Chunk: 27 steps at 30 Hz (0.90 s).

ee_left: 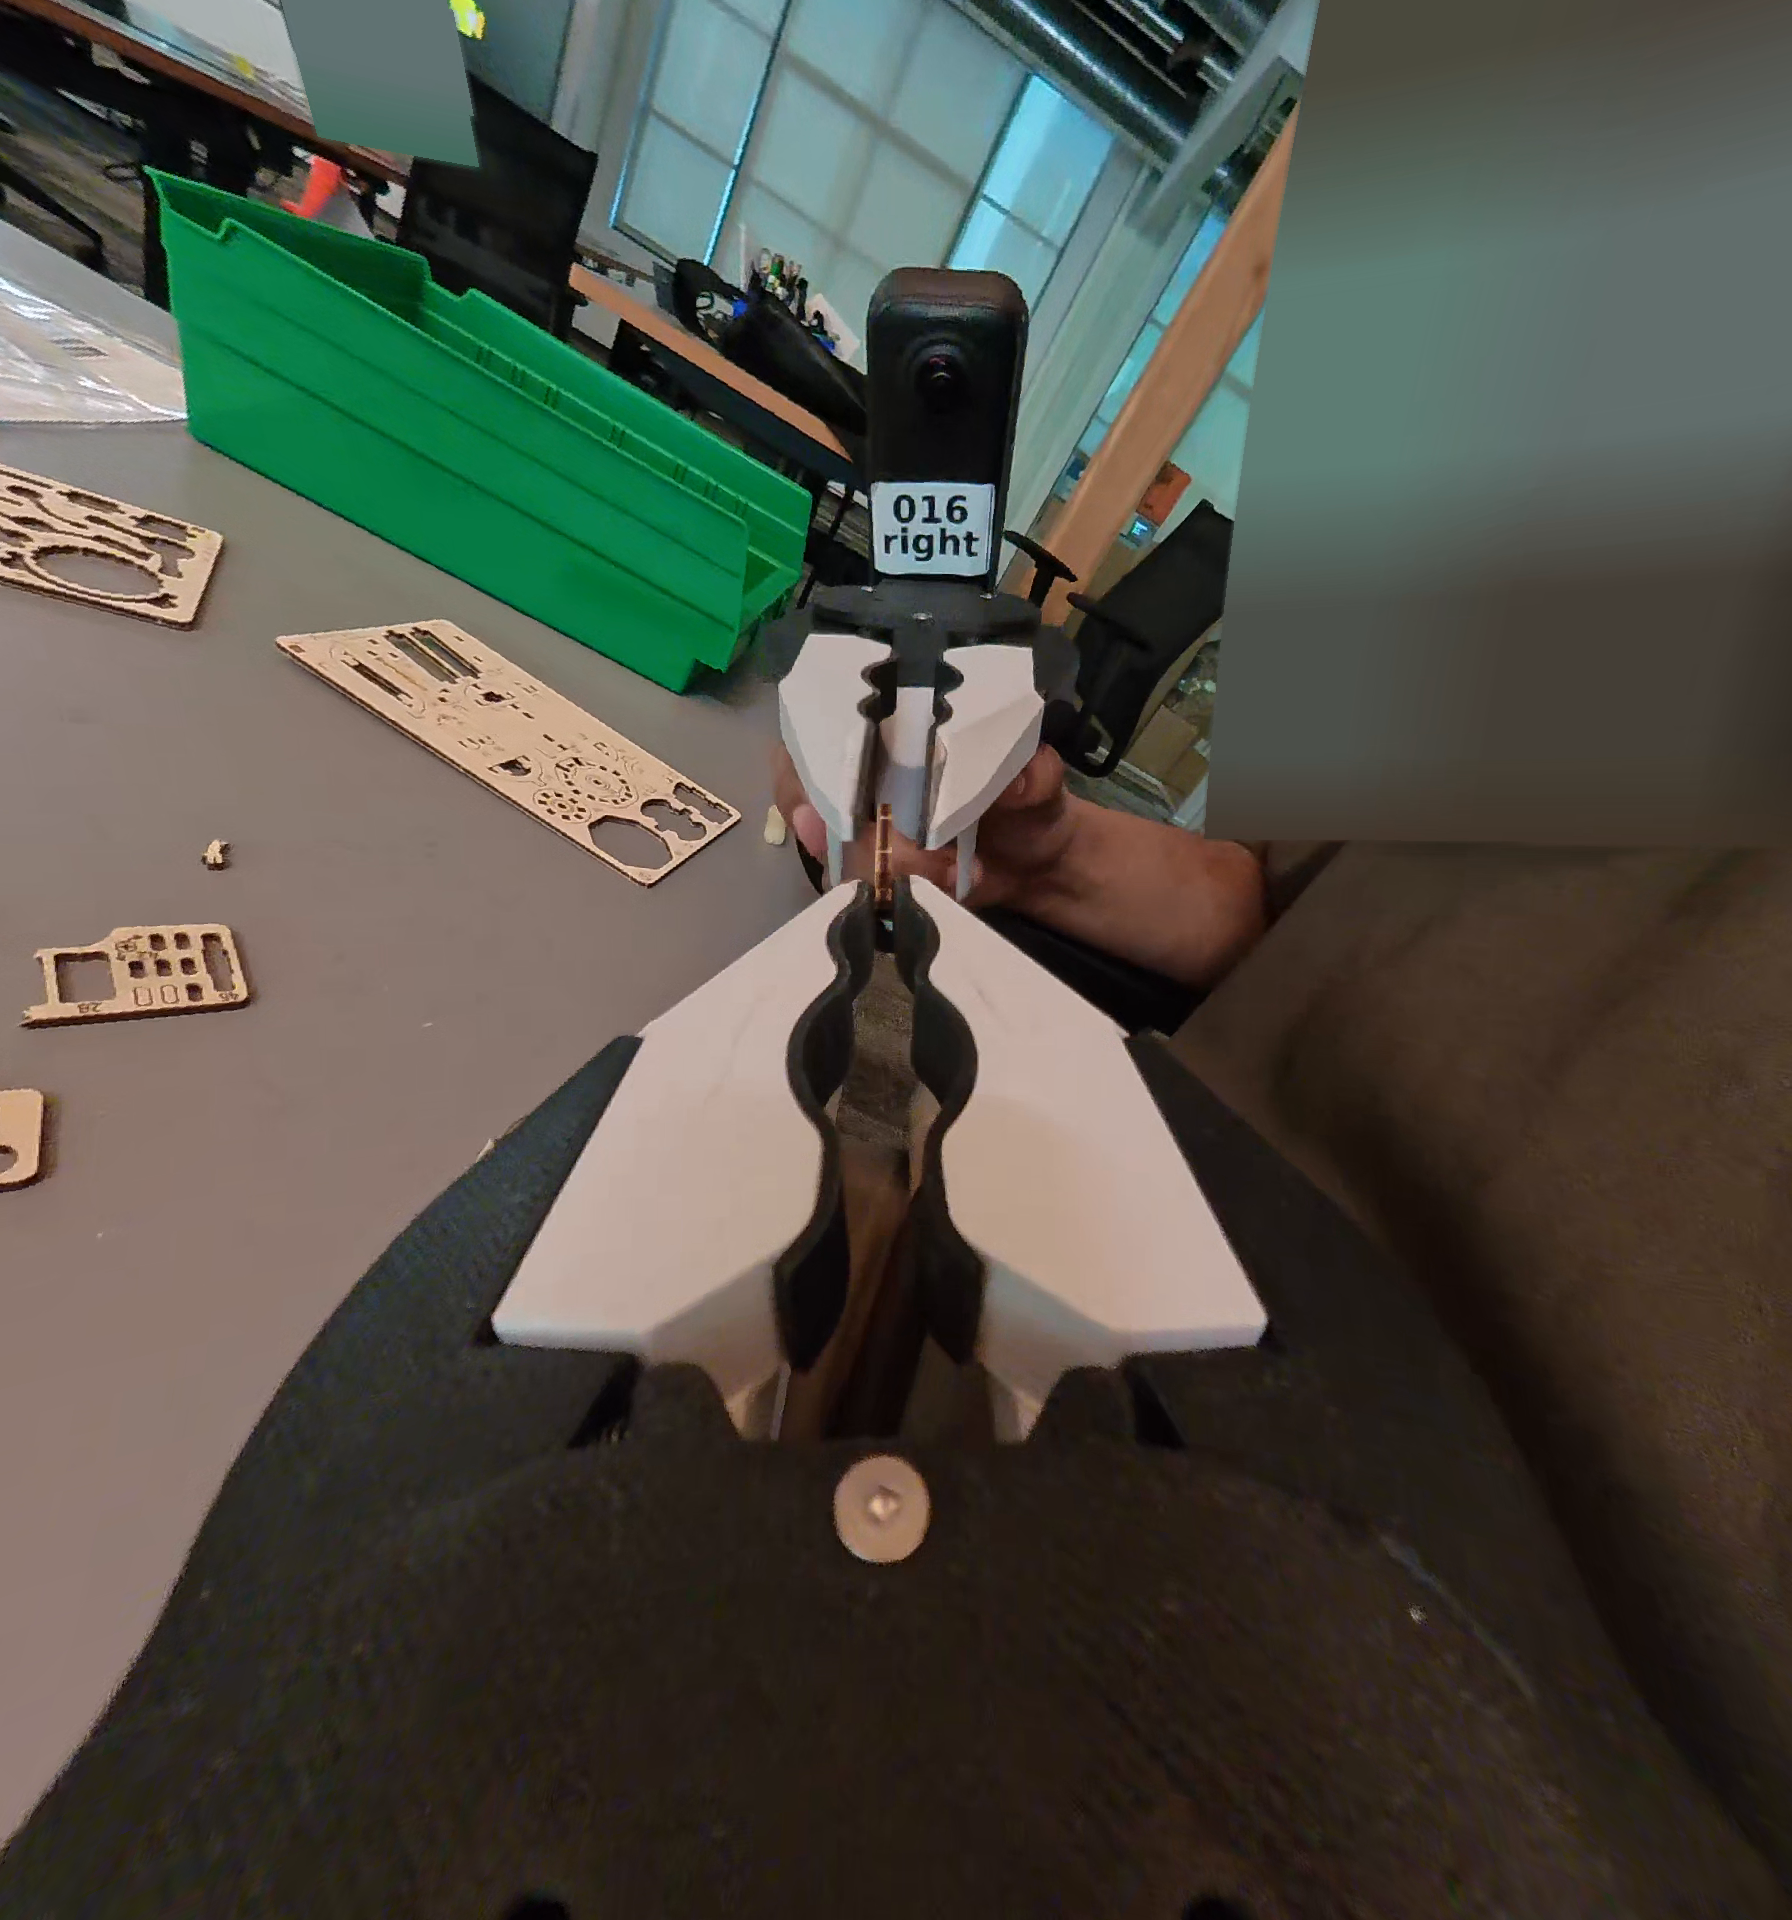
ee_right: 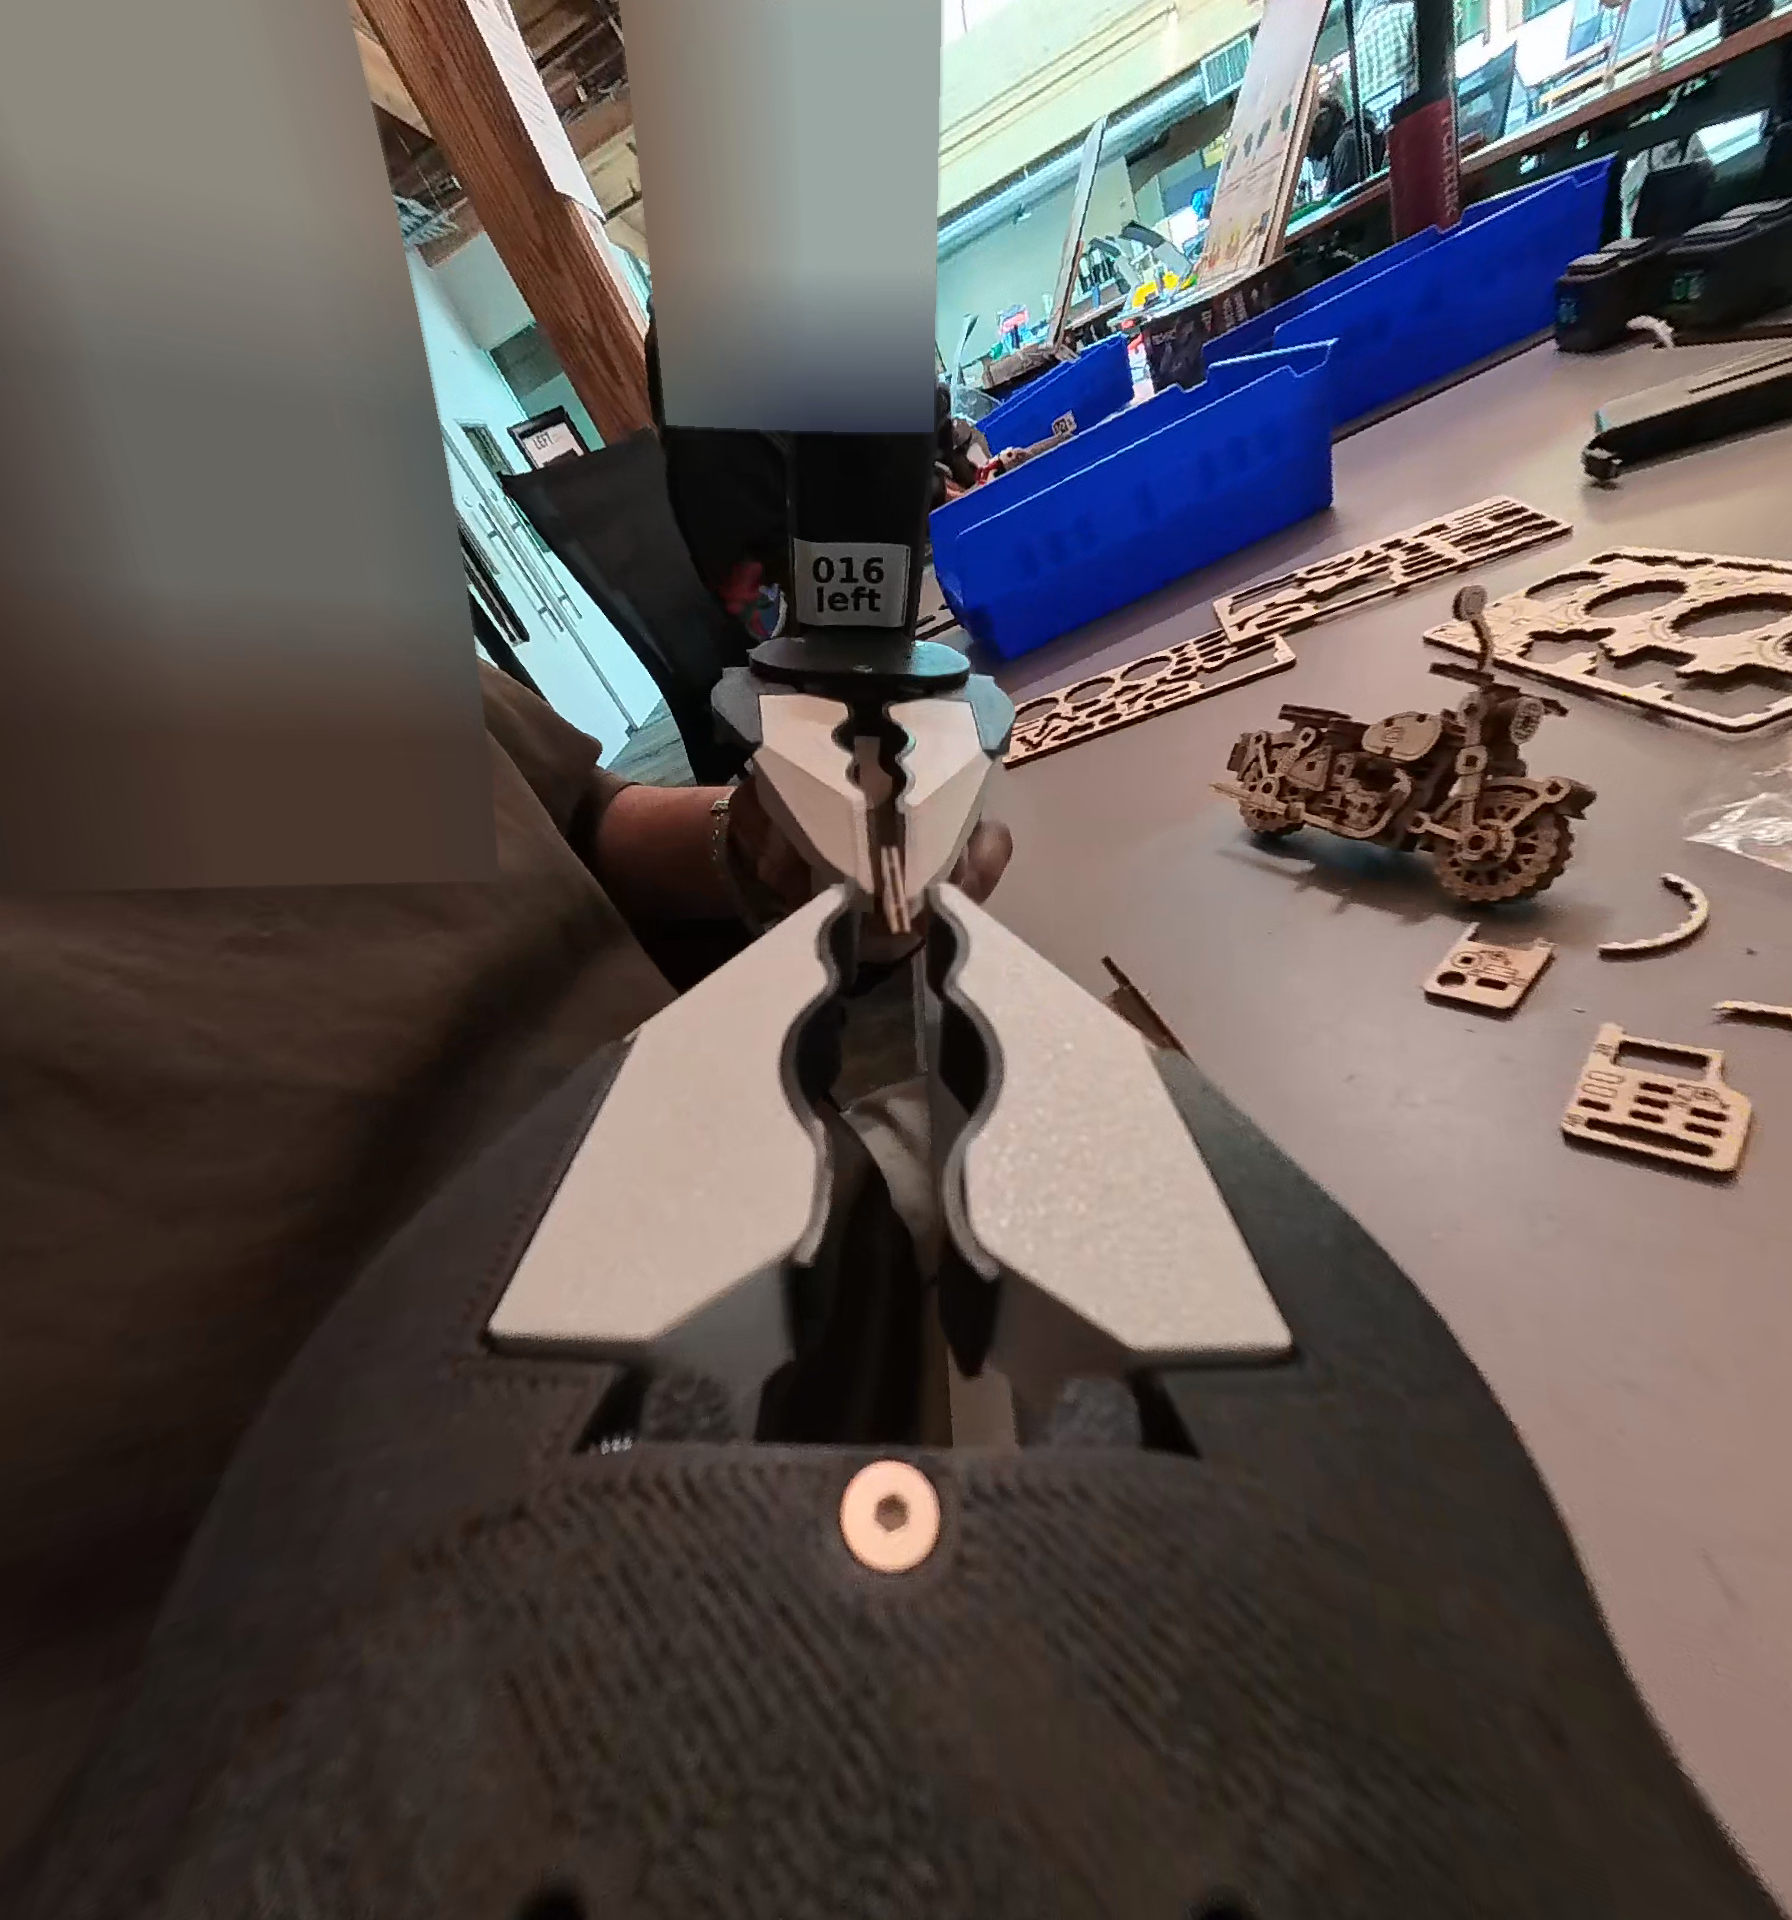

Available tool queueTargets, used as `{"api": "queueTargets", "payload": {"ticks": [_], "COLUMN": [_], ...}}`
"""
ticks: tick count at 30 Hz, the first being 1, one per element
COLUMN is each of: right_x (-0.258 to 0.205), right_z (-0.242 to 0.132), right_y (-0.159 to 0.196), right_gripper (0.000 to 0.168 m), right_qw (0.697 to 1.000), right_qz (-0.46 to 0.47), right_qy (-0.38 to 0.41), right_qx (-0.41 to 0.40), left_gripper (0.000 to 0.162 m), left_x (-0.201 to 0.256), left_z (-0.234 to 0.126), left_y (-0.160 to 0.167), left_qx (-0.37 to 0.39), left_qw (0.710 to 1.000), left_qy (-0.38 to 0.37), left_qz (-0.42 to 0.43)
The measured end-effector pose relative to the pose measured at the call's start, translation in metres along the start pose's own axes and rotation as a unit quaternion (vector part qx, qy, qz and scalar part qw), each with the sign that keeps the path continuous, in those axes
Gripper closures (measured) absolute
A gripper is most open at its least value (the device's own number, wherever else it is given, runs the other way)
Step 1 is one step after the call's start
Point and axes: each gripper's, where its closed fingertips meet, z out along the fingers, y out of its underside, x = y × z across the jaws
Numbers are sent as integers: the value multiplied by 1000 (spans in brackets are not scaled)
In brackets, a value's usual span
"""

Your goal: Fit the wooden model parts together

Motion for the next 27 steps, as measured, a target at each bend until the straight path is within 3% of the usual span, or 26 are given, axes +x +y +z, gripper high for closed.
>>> {"api": "queueTargets", "payload": {"ticks": [2,11,20,24,27], "right_x": [0,0,-1,13,23], "right_z": [0,0,-1,-16,-30], "right_y": [-1,2,1,-10,-18], "right_gripper": [166,160,168,167,167], "right_qw": [1000,1000,1000,999,998], "right_qz": [-3,16,9,0,3], "right_qy": [3,-10,-5,35,54], "right_qx": [0,-5,-7,12,32], "left_gripper": [162,162,159,108,70], "left_x": [1,3,2,-17,-37], "left_z": [0,-1,-2,-14,-18], "left_y": [0,-2,-2,-13,11], "left_qx": [2,9,7,2,-105], "left_qw": [1000,1000,1000,993,974], "left_qy": [3,8,2,-79,-142], "left_qz": [-2,6,25,89,138]}}
